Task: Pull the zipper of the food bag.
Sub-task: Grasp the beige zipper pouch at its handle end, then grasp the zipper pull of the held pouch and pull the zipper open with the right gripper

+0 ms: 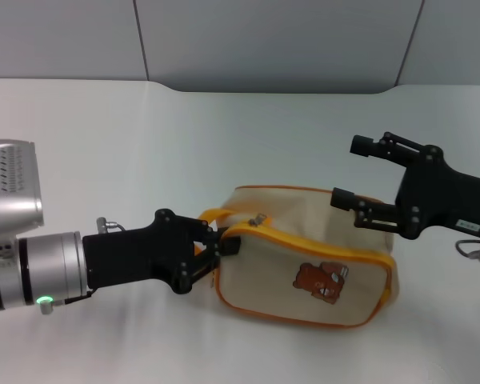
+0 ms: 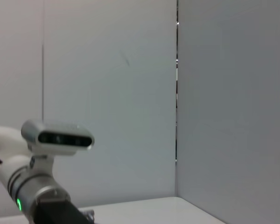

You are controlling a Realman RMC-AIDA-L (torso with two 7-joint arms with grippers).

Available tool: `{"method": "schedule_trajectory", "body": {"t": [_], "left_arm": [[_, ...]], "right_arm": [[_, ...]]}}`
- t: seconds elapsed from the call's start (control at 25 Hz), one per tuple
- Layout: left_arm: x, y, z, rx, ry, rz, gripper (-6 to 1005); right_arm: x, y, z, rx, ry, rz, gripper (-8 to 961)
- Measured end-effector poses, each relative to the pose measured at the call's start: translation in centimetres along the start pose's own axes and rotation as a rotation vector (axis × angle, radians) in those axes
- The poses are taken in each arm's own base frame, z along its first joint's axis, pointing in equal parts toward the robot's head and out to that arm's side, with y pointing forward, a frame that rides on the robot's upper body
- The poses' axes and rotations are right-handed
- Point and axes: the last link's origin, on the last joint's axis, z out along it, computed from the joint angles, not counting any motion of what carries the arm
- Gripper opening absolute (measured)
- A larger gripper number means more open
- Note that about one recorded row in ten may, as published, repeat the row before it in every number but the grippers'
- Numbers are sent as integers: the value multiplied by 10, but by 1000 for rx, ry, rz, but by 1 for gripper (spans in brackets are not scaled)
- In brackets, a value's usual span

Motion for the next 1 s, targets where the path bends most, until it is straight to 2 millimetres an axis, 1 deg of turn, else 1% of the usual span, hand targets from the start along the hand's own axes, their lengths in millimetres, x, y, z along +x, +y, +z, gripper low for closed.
{"method": "schedule_trajectory", "body": {"t": [0.2, 0.32, 0.68, 0.92, 1.0], "left_arm": [[8, -2, -4, -10, 30, 2, 121], [15, -6, -8, -15, 33, 1, 79], [29, -10, -11, -35, 41, 33, 73], [36, -11, -13, -68, 37, 58, 71], [37, -12, -13, -71, 36, 62, 72]], "right_arm": [[2, 5, 5, -13, -13, -84, 741], [2, 8, 8, -6, -48, -155, 737], [4, 10, 20, -12, -57, -266, 726], [9, 11, 33, -60, -6, -330, 718], [10, 12, 35, -70, -4, -341, 633]]}}
